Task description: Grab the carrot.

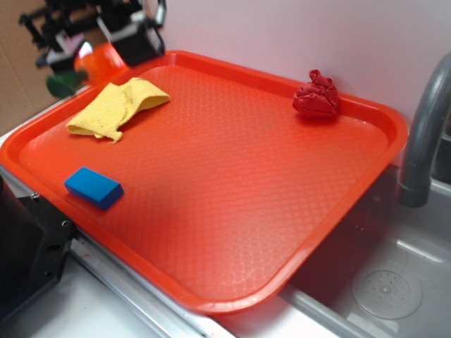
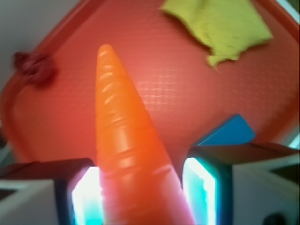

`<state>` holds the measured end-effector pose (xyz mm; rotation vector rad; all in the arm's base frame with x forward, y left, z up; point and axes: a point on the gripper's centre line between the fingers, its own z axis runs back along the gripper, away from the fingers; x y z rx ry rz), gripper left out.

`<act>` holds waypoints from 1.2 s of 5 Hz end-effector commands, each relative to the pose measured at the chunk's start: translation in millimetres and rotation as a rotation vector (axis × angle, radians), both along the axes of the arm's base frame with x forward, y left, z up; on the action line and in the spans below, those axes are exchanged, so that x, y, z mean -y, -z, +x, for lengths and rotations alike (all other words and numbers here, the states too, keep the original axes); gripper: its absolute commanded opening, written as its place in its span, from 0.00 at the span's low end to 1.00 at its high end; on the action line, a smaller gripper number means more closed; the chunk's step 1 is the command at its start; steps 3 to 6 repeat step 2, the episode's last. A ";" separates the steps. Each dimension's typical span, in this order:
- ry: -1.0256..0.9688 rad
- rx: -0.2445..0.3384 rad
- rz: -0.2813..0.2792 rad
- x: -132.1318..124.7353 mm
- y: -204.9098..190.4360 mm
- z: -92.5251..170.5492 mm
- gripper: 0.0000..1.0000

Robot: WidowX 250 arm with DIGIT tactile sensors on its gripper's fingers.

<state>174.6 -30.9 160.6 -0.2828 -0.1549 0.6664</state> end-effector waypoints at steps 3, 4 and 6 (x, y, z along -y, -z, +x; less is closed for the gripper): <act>0.240 0.046 0.059 -14.0 -52.4 15.1 0.00; 0.240 0.046 0.059 -14.0 -52.4 15.1 0.00; 0.240 0.046 0.059 -14.0 -52.4 15.1 0.00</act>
